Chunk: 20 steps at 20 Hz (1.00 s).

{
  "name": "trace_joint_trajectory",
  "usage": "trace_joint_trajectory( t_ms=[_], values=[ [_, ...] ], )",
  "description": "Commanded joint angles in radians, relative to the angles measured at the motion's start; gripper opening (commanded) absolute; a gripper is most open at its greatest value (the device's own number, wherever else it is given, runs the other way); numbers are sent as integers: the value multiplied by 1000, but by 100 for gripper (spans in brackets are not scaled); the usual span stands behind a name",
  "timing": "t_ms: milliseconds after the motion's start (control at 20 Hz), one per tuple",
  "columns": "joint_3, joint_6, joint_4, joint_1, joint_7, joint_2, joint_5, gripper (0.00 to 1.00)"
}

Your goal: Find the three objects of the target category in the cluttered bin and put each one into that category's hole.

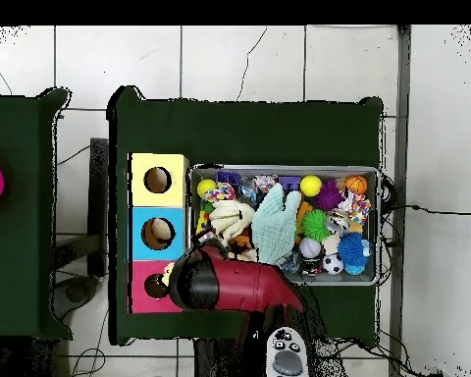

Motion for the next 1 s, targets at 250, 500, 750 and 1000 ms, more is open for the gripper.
trace_joint_trajectory(
  t_ms=[250,500,750,1000],
  values=[
    [148,159,-18,-96,-237,-51,-196,100],
    [191,177,2,-123,-207,-59,-220,100],
    [247,175,28,-157,-223,-73,-255,100],
    [266,204,47,-157,-196,-102,-262,100]
  ],
)
